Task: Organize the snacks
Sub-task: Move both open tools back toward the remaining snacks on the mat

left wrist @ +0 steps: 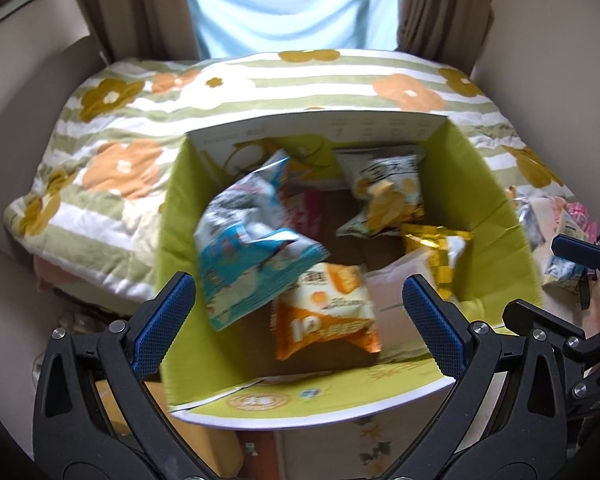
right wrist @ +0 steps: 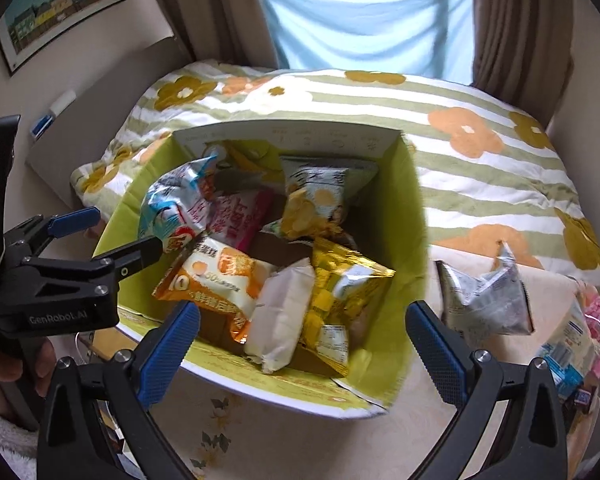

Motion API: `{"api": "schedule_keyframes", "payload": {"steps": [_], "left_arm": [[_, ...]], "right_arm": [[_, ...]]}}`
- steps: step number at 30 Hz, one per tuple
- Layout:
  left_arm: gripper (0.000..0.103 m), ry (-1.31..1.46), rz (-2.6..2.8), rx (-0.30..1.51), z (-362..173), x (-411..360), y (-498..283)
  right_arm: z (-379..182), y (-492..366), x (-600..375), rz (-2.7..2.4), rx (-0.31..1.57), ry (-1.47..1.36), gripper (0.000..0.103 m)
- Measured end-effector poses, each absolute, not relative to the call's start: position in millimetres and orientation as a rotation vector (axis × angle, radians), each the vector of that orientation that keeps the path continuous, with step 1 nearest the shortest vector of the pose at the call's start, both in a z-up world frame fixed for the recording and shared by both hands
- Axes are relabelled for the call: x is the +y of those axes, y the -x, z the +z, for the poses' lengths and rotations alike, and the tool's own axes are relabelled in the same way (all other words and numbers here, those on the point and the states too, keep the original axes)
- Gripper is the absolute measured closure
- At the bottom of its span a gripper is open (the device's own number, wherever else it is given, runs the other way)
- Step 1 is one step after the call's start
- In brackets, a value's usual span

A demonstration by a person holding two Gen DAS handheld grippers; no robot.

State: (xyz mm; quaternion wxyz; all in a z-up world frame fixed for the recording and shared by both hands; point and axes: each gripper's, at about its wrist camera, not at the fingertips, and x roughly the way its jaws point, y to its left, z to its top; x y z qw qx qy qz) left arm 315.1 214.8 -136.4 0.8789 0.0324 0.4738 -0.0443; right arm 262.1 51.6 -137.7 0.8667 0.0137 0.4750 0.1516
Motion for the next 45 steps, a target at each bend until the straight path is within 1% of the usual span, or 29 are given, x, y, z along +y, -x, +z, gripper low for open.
{"api": "schedule_keyframes", "payload": {"steps": [9,18,24,28,32,45], "left_arm": [[0.001,-0.083,-0.194,0.953,-120.6,146.3,-311.0],[0.001,-0.122,-0.292,0.965,-117.8,47.6,-300.6],[0.001,-0.172,-0.332,0.975,-126.0,-21.4,-298.0],[0.000,-0.233,-0.348,0.999,-138.3,-66.1,-302.8],[0.000,-0.290,-0.357,1.036,-153.8,-94.2,-312.7],[0.000,-0.529,-0.456,1.228,-227.0,-143.0,-364.2]], "right_arm": [[-127.5,-244.4,-13.6,0.213,0.951,-0.073,0.001],[-123.2,-219.5,-103.1,0.123,0.940,-0.114,0.001],[-123.6,-202.9,-161.1,0.052,0.929,-0.108,0.001],[-127.3,-196.0,-199.8,0.019,0.925,-0.137,0.001],[-137.4,-195.1,-232.1,0.006,0.947,-0.171,0.001],[-200.3,-199.0,-292.2,-0.160,1.033,-0.346,0.001]]}}
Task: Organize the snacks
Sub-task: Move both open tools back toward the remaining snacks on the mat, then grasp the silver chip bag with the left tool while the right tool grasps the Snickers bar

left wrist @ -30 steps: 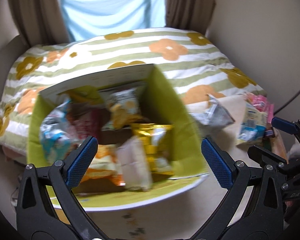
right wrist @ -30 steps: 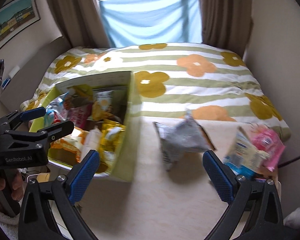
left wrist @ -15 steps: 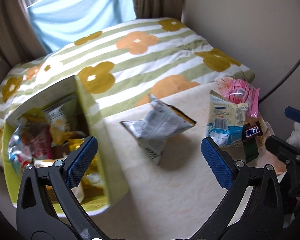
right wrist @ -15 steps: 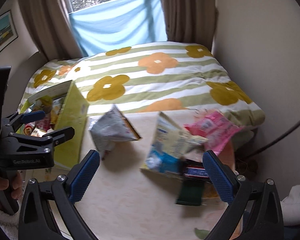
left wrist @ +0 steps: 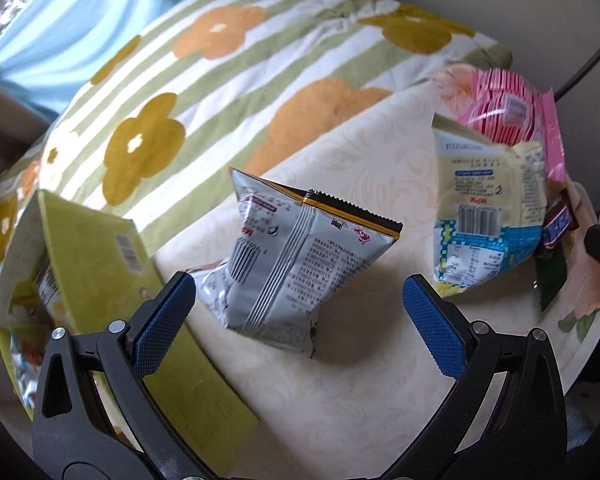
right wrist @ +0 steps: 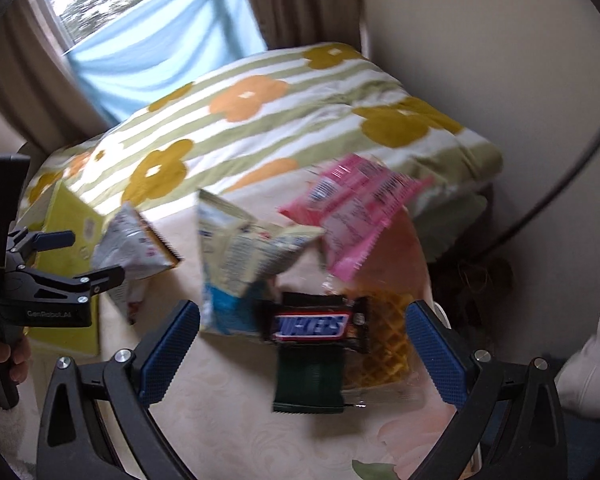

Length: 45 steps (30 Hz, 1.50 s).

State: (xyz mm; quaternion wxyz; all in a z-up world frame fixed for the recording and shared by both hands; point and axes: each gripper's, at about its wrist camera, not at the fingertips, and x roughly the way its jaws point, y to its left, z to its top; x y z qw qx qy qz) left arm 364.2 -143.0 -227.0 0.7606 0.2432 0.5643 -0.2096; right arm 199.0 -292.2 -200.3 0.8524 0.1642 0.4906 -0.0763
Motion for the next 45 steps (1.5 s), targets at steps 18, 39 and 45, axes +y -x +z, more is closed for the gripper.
{"api": "schedule_keyframes", "payload": {"steps": [18,39,45], "left_arm": [[0.011,-0.684,-0.501,1.401,-290.0,-155.6,-388.8],[0.040,-0.624,-0.514,1.394,-285.7,-158.9,-377.2],[0.040,-0.572,-0.506,1.389,-278.6,-155.7,-371.1]], "right_arm": [[-245.3,-208.6,-289.2,-0.208,1.097,-0.355,0.004],[-255.9,-207.9,-279.0,-0.148,1.100,-0.323,0.056],[-251.9,-203.5,-279.0,-0.134,1.078,-0.322,0.060]]}}
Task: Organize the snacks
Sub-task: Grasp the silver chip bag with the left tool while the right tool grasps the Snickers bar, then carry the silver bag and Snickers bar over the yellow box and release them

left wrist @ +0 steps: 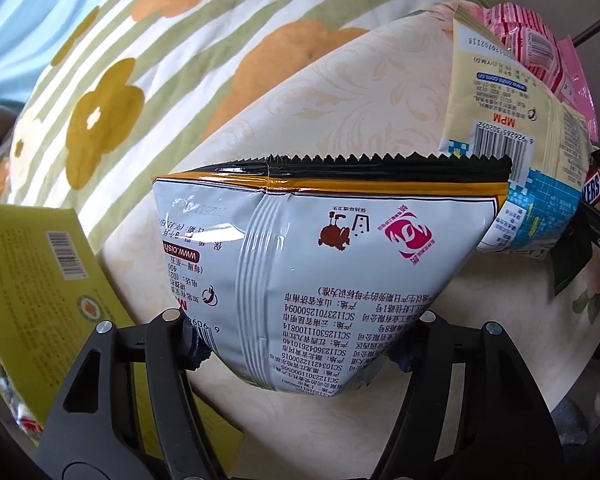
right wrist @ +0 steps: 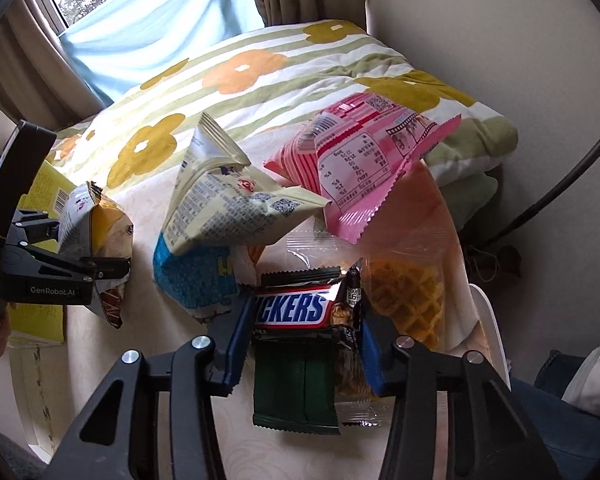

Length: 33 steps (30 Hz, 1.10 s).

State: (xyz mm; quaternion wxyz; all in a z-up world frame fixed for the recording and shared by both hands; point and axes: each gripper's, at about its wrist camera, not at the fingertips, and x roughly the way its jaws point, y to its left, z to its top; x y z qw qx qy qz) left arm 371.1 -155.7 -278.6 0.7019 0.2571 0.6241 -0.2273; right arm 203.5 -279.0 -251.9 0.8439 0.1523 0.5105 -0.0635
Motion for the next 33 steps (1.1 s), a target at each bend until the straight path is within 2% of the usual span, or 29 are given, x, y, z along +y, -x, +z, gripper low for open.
{"api": "schedule_keyframes", "payload": {"steps": [12,21,27,33], "left_arm": [[0.040,-0.457,-0.478,1.331,-240.6,-146.8,-358.8],[0.040,-0.301,-0.415,1.226,-179.0,-127.3,-343.8],[0.040,-0.148,-0.325,1.144,-129.5,-83.5,-339.3],[0.040,-0.045,-0.203,1.062,-88.2,-7.4,-335.9]], "right_arm": [[-226.2,-192.5,-292.8,-0.114,1.030,-0.339,0.060],[-174.4,-189.3,-294.9,-0.030,0.948,-0.298,0.060],[-136.5,-208.3,-275.9,0.094,0.902,-0.239,0.060],[-108.3,-234.9,-226.7,0.239,0.863,-0.174,0.060]]}}
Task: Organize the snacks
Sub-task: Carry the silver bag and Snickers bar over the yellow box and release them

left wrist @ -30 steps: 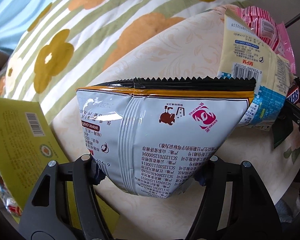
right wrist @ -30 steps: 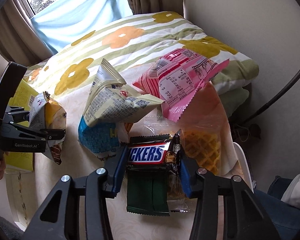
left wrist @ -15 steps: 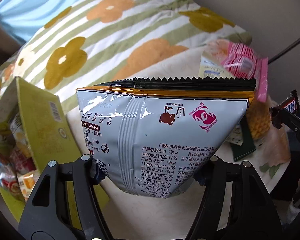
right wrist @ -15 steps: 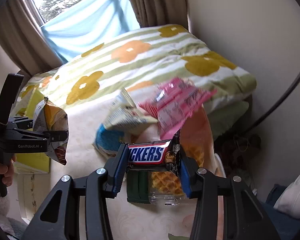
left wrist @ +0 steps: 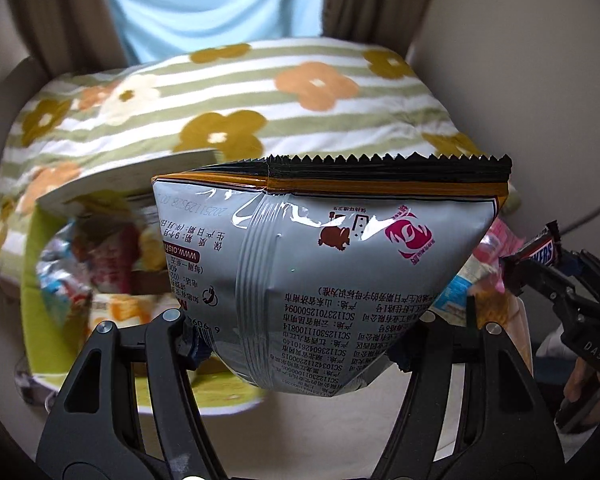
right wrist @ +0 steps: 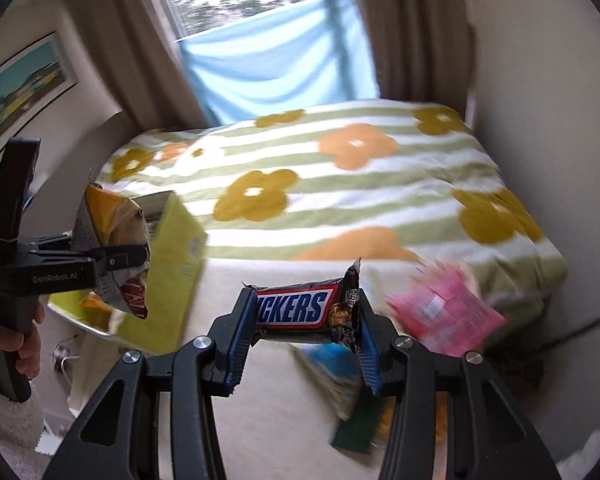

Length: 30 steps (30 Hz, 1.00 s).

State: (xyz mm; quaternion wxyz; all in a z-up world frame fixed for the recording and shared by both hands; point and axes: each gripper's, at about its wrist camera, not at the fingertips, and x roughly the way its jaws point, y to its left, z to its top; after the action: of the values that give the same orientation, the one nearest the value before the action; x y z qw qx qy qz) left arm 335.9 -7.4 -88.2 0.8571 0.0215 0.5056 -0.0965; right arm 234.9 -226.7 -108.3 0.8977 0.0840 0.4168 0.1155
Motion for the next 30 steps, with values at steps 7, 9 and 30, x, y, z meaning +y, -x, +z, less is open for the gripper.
{"api": "schedule_keyframes", "payload": {"steps": [7,9,30], "left_arm": [[0.040,0.034,-0.067,1.059,-84.2,100.5,-331.9],[0.040,0.039,-0.039,1.072,-88.9,125.3,-331.2],[0.000,-0.084,-0.172,1.150,-143.8,195.0,-390.3]], "right_arm": [[-89.6,-262.5,-130.3,0.407,0.834,-0.096,0.060],[-88.7,-269.5,-101.0,0.446,0.837,-0.097,0.060],[-139.4,-308.6,43.8,0.451,0.972,-0.140,0.060]]}}
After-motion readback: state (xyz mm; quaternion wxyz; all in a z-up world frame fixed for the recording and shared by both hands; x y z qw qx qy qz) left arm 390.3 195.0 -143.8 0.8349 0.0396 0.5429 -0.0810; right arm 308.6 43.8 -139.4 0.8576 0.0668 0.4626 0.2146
